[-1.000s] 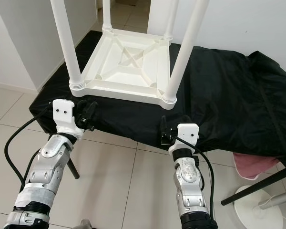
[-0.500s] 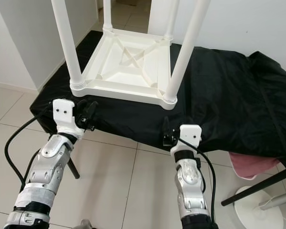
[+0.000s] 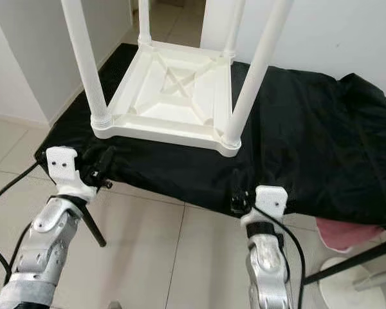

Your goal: Building children table

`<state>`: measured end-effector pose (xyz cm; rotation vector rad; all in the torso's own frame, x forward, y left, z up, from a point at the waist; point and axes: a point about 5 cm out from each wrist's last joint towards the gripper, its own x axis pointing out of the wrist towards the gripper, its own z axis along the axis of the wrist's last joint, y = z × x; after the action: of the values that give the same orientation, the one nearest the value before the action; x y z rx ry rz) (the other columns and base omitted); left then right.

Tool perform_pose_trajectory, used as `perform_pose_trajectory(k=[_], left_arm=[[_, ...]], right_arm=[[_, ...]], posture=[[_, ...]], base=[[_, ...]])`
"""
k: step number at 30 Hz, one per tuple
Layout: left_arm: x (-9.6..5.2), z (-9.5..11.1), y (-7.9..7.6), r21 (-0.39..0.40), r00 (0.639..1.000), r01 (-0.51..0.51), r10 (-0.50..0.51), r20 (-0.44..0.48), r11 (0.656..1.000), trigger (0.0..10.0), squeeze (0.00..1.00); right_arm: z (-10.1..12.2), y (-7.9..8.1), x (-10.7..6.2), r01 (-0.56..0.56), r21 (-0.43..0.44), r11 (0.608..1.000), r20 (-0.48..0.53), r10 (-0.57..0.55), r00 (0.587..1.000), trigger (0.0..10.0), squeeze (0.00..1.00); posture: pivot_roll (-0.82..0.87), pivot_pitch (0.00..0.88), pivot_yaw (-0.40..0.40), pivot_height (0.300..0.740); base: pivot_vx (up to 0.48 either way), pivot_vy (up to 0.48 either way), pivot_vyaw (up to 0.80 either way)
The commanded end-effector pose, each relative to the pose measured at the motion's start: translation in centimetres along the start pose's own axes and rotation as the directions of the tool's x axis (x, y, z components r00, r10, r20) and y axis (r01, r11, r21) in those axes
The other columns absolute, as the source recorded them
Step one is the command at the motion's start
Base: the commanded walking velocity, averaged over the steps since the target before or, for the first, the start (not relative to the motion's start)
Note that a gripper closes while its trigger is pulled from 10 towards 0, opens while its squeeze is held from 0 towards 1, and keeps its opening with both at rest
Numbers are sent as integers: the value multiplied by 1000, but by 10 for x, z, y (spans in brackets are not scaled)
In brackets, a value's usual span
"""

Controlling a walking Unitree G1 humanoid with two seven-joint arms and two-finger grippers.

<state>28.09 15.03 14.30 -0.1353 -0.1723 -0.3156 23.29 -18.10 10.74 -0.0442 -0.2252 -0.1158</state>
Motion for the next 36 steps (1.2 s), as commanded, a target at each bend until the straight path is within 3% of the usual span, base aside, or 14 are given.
perform_pose_trajectory(k=[1,36], left_arm=[[-4,-3,-5,1,993,116,-116,-22,993,10000,0],[-9,-5,-4,-24,995,86,-87,-54,996,10000,0]], right_arm=[[0,-2,-1,1,2,1000,-4,-1,1000,10000,0],[7,2,8,-30,-16,999,8,30,1000,10000,0]], posture=[[-34,0,-32,740],[-30,0,-43,740]], base=[[0,0,0],[28,0,0]])
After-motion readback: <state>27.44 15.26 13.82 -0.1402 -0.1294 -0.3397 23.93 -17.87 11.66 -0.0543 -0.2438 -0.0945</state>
